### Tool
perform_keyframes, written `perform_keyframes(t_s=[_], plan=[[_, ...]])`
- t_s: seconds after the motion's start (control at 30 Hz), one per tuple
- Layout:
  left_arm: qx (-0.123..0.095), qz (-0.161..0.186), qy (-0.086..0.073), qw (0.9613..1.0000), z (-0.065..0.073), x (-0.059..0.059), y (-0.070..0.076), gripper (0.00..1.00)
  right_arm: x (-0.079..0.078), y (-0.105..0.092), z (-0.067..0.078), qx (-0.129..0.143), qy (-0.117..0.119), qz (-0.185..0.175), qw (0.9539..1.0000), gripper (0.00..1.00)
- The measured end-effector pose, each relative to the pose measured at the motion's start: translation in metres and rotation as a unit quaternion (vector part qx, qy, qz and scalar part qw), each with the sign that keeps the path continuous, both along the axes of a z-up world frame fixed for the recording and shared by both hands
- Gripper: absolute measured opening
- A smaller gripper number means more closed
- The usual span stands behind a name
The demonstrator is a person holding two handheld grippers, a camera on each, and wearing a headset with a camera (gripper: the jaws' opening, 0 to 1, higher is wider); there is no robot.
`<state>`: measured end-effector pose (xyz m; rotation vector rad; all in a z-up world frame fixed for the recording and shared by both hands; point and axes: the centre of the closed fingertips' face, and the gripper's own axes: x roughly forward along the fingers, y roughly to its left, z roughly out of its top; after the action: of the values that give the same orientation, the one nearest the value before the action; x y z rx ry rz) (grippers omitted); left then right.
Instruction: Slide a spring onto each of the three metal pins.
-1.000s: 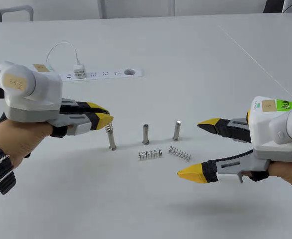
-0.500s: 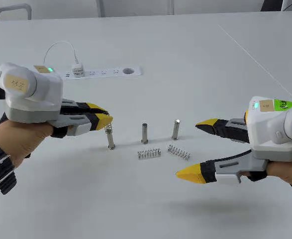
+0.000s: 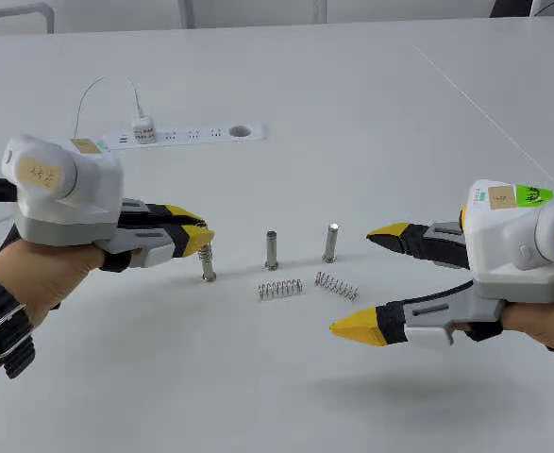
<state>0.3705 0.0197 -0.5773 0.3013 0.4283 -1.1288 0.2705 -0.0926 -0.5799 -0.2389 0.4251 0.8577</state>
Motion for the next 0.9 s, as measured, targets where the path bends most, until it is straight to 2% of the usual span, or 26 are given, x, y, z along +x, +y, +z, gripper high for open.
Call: perform_keyframes(t_s=[0.9], plan=[[0.021,-0.005,-0.004,0.9998,-0.022,-0.002,0.001,0.1,-0.001,0.002,-0.002,0.0,0.002,0.002,1.0,0.76]])
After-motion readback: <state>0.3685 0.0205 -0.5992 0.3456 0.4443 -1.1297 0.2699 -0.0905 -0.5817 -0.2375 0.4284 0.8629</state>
